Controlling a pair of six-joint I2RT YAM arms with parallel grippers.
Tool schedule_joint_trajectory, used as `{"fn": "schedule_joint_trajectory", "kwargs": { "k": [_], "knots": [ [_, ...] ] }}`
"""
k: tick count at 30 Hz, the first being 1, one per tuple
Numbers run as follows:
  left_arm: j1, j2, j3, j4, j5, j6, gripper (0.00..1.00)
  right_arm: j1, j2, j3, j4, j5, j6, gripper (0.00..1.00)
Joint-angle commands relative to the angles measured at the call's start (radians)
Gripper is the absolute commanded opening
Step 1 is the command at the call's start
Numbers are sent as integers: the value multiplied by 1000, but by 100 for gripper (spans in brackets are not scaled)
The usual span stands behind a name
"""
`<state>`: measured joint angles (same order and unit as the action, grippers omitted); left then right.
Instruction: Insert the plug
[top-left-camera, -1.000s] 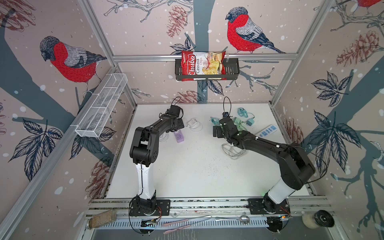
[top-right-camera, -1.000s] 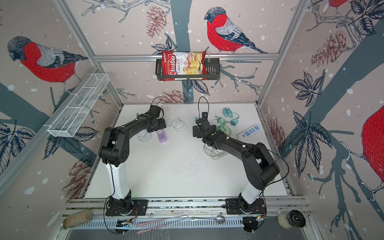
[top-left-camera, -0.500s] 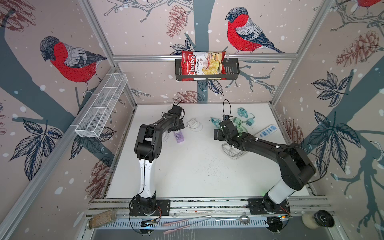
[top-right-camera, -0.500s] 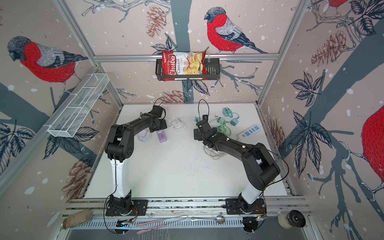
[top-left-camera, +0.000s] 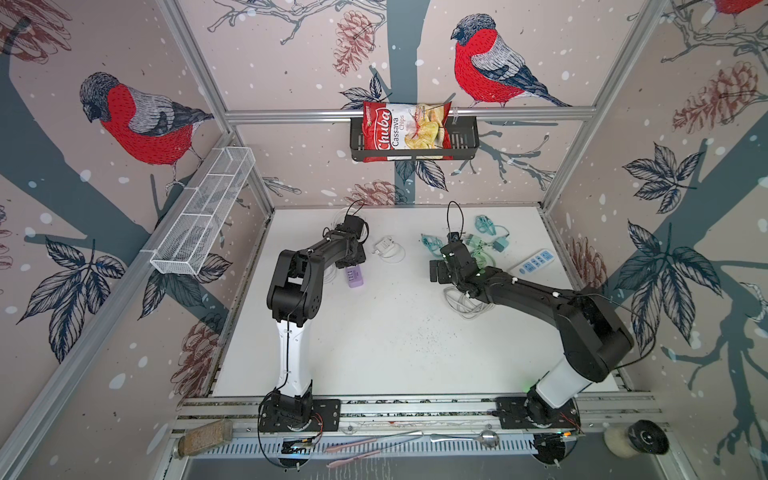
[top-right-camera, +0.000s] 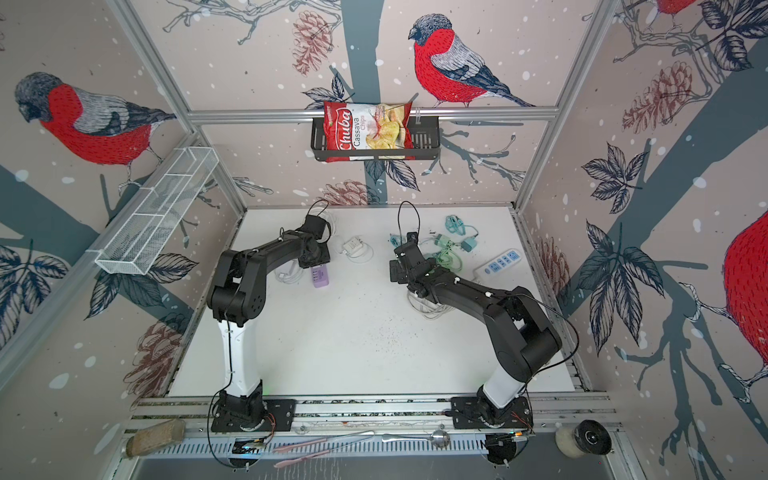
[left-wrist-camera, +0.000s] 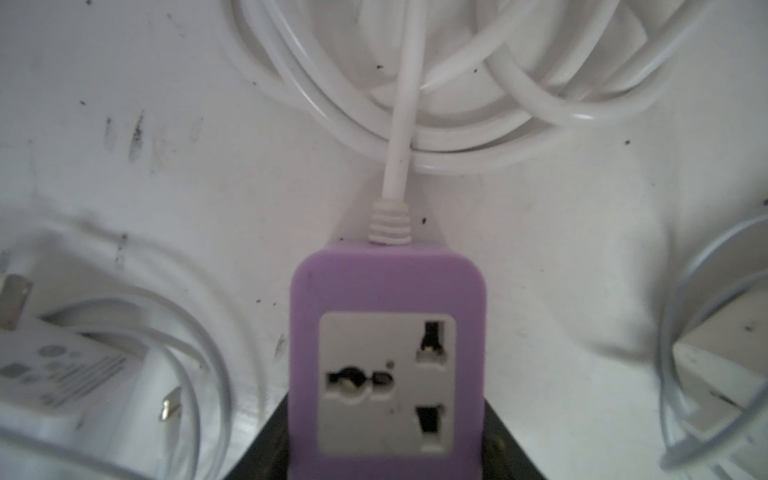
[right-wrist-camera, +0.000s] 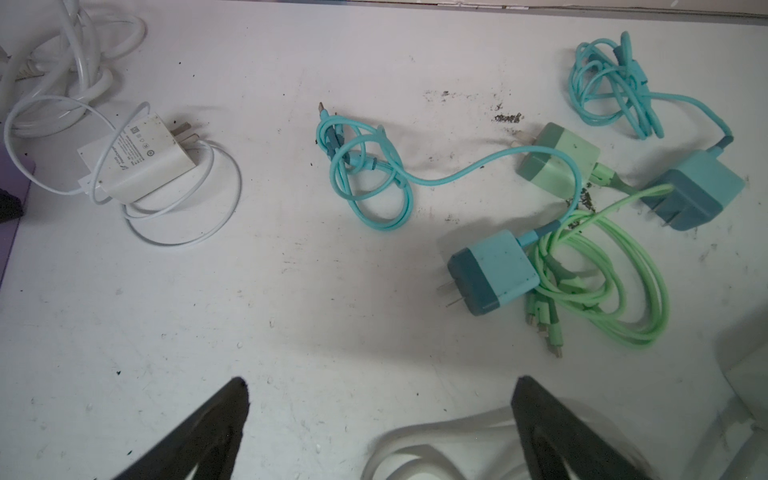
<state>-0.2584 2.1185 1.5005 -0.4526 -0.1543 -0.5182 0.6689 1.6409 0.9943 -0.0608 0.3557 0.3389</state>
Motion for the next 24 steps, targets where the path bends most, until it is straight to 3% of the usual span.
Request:
{"fn": "schedule_joint_trajectory", "kwargs": {
  "k": [1, 10, 24],
  "knots": [
    [-8, -22, -29, -18, 34, 5, 42, 2, -14, -10, 6, -7, 4, 99],
    [-46, -87, -94, -17, 39, 19, 37, 6, -39, -37, -4, -9, 24, 98],
    [-134, -189, -130, -107, -2, 147, 32, 8, -81, -72, -39, 21, 32, 98]
  ]
}}
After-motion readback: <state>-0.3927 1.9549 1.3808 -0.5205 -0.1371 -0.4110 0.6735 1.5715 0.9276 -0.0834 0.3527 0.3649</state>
